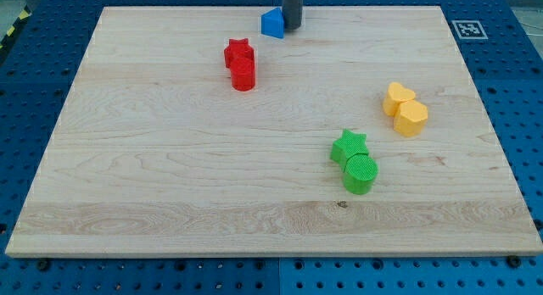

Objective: Move the blue triangle into the blue cube

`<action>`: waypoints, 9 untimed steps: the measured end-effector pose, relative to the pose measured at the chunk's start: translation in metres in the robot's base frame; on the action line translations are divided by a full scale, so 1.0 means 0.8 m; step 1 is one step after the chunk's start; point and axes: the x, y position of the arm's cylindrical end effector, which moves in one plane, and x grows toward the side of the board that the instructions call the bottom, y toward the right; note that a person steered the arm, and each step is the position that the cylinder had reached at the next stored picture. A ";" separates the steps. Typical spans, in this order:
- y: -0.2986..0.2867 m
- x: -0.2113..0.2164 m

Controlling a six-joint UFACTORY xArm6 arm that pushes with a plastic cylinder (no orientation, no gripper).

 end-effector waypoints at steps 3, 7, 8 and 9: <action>-0.002 0.084; -0.086 0.041; -0.070 0.033; -0.052 0.022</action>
